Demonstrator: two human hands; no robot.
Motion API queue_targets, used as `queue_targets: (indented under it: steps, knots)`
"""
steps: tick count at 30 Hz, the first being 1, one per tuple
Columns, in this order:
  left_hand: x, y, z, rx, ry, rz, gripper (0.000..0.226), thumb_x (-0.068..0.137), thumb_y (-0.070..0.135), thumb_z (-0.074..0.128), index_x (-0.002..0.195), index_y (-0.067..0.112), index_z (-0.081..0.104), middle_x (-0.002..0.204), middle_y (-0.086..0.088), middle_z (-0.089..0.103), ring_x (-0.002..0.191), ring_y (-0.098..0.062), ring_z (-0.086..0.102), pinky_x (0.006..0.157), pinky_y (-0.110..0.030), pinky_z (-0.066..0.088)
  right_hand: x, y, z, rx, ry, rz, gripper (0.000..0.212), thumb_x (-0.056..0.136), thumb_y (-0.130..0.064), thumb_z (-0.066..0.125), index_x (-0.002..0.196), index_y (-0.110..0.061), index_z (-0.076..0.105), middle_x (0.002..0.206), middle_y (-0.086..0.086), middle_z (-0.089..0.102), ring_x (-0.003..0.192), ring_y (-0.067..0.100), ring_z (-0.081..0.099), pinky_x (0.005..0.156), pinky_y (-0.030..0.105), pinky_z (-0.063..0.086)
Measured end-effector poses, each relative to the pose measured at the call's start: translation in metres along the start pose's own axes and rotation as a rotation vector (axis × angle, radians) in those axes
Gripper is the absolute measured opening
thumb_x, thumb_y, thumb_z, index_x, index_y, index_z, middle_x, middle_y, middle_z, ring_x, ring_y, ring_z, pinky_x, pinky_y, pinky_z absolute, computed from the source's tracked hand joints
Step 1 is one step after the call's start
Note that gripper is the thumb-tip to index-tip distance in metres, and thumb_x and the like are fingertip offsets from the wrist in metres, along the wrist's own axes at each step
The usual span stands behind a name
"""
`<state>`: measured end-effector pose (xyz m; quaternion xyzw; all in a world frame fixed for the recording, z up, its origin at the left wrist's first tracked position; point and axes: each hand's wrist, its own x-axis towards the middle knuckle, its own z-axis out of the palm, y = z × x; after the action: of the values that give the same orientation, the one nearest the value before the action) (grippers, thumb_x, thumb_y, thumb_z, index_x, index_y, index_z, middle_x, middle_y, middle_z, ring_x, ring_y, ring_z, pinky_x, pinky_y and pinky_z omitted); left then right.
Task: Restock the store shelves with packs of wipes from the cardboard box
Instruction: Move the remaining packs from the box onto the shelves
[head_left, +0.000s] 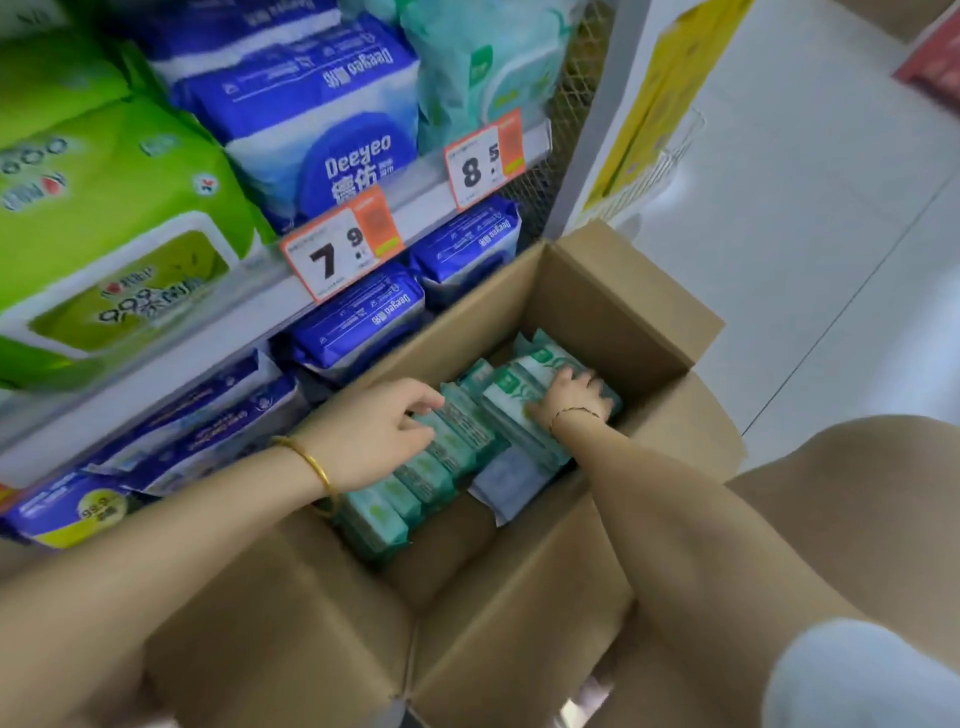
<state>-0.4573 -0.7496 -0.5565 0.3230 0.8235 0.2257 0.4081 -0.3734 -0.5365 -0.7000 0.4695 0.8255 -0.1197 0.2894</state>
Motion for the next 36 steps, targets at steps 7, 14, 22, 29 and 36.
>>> queue_targets:
  steps: [7, 14, 22, 29, 36]
  knots:
    - [0.005, -0.002, 0.007, -0.119, -0.027, -0.026, 0.037, 0.093, 0.013, 0.052, 0.129, 0.014, 0.049, 0.132, -0.003, 0.052, 0.114, -0.012, 0.054, 0.098, -0.028, 0.045, 0.005, 0.011, -0.002, -0.009, 0.174, 0.037, 0.089, 0.074, -0.064, 0.059, 0.139, -0.010, 0.030, 0.136, 0.012, 0.046, 0.126, 0.029, 0.037, 0.094, 0.040, 0.033]
    - [-0.003, 0.002, 0.009, -0.498, -0.049, -0.176, 0.043, 0.096, 0.012, 0.046, 0.137, 0.003, 0.038, 0.109, -0.007, 0.056, 0.098, -0.019, 0.061, 0.079, -0.026, 0.053, -0.050, -0.021, -0.028, 0.368, 0.158, 0.062, 0.086, 0.069, -0.055, 0.068, 0.131, -0.005, 0.036, 0.129, 0.013, 0.041, 0.119, 0.032, 0.044, 0.096, 0.041, 0.040]
    - [-0.048, 0.016, -0.012, -1.079, 0.066, -0.278, 0.032, 0.096, 0.027, 0.049, 0.122, 0.008, 0.052, 0.093, -0.014, 0.065, 0.081, -0.026, 0.066, 0.071, -0.037, 0.057, -0.171, -0.066, -0.078, 0.477, -0.087, -0.529, 0.060, 0.074, -0.057, 0.067, 0.107, -0.009, 0.054, 0.115, 0.012, 0.048, 0.092, 0.016, 0.047, 0.073, 0.026, 0.039]
    - [-0.131, 0.018, -0.051, -0.969, 0.255, -0.092, 0.025, 0.095, 0.010, 0.047, 0.120, 0.013, 0.052, 0.091, -0.006, 0.066, 0.079, -0.020, 0.065, 0.070, -0.034, 0.055, -0.240, -0.055, -0.128, 0.847, -0.429, -0.852, 0.021, 0.089, -0.022, 0.062, 0.105, -0.008, 0.064, 0.095, 0.007, 0.069, 0.076, 0.013, 0.065, 0.069, 0.024, 0.056]
    - [-0.247, 0.023, -0.117, -0.798, 0.314, 0.142, 0.031, 0.085, 0.020, 0.055, 0.114, 0.013, 0.061, 0.104, -0.007, 0.073, 0.086, -0.020, 0.071, 0.073, -0.030, 0.060, -0.321, -0.080, -0.189, 0.904, -0.445, -1.100, 0.023, 0.079, -0.016, 0.065, 0.100, -0.006, 0.062, 0.099, 0.015, 0.069, 0.079, 0.022, 0.067, 0.075, 0.036, 0.057]
